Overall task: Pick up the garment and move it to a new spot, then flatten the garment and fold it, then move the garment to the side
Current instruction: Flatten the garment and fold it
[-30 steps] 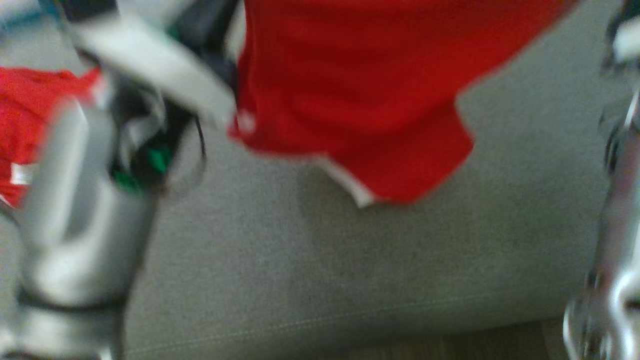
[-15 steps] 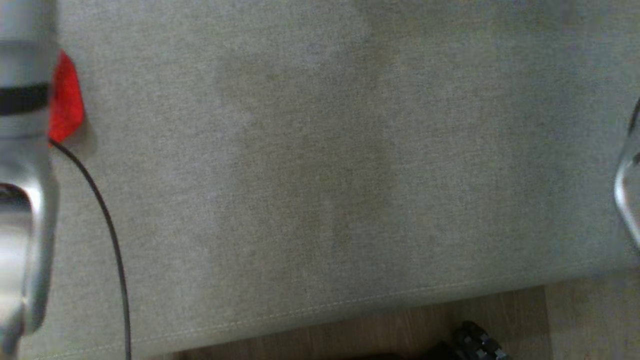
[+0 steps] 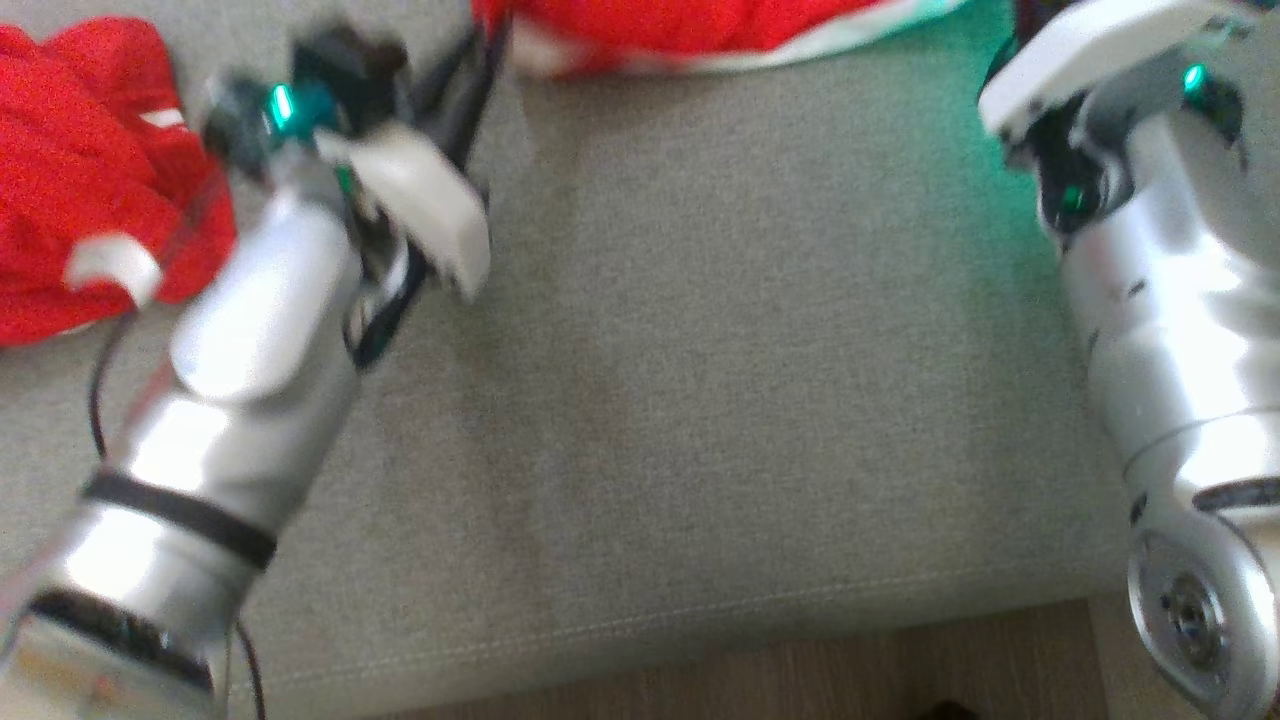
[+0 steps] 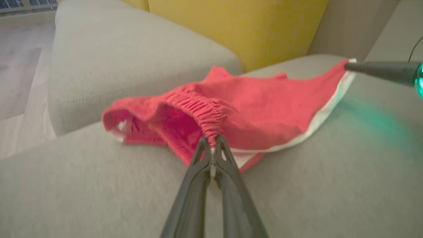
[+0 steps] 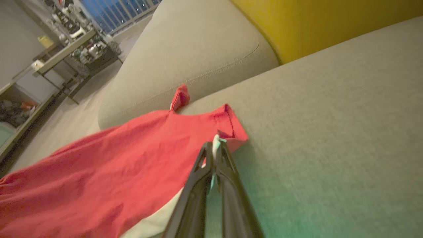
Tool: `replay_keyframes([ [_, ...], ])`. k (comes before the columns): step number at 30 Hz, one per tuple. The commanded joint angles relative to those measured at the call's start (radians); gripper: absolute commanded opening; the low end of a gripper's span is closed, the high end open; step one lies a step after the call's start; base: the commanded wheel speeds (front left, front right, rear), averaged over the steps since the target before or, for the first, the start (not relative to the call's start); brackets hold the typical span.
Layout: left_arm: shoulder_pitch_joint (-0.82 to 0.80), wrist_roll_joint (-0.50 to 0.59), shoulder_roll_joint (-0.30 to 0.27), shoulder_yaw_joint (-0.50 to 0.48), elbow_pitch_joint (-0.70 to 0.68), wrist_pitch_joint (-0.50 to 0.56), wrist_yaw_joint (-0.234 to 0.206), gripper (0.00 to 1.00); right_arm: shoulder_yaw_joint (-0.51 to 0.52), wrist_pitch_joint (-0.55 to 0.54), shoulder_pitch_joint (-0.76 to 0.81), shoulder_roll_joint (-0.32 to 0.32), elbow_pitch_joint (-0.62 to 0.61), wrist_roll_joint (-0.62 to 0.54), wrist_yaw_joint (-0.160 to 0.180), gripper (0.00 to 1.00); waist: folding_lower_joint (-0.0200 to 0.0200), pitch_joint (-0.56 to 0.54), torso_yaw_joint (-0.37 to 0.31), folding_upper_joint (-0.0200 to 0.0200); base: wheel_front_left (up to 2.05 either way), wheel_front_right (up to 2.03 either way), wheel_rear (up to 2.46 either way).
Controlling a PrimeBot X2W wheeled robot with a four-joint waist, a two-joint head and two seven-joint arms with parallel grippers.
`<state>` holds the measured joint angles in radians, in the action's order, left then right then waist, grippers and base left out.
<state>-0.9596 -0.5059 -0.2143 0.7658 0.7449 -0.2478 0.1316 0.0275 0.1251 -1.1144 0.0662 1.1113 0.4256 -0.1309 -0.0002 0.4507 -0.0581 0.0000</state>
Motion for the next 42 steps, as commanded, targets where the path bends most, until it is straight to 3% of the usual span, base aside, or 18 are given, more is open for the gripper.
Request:
replay_keyframes([
  [1, -0.005, 0.003, -0.043, -0.006, -0.017, -0.008, -0.001, 0.0, -0.022, -0.007, 0.006, -0.002, -0.019, -0.01, 0.0, 0.0, 0.0002, -0.044, 0.001, 0.0, 0.0, 0.0, 0.0],
  [9, 0.145, 0.022, -0.041, 0.05, -0.005, -0.012, -0.022, 0.0, -0.117, -0.028, 0.123, 0.082, -0.003, -0.063, 0.0, 0.0, 0.0002, -0.145, 0.018, 0.0, 0.0, 0.0, 0.0],
  [21, 0.319, 0.004, -0.021, 0.047, -0.057, -0.014, -0.03, 0.0, -0.231, -0.198, 0.282, 0.157, -0.09, 0.006, 0.0, 0.0, 0.0002, -0.267, 0.021, 0.0, 0.0, 0.0, 0.0],
  [28, 0.431, 0.011, -0.028, 0.072, -0.11, -0.014, -0.028, 0.0, -0.308, -0.377, 0.403, 0.243, -0.202, 0.085, 0.0, 0.0, 0.0002, -0.35, 0.023, 0.0, 0.0, 0.0, 0.0],
  [35, 0.55, -0.038, -0.049, 0.115, -0.178, -0.002, -0.012, 0.0, -0.374, -0.625, 0.552, 0.377, -0.404, 0.213, 0.0, 0.0, 0.0002, -0.417, 0.023, 0.0, 0.0, 0.0, 0.0],
  [42, 0.656, -0.137, -0.085, 0.163, -0.286, 0.069, -0.003, 0.0, -0.342, -0.864, 0.704, 0.51, -0.617, 0.308, 0.0, 0.0, 0.0002, -0.46, 0.027, 0.0, 0.0, 0.0, 0.0],
])
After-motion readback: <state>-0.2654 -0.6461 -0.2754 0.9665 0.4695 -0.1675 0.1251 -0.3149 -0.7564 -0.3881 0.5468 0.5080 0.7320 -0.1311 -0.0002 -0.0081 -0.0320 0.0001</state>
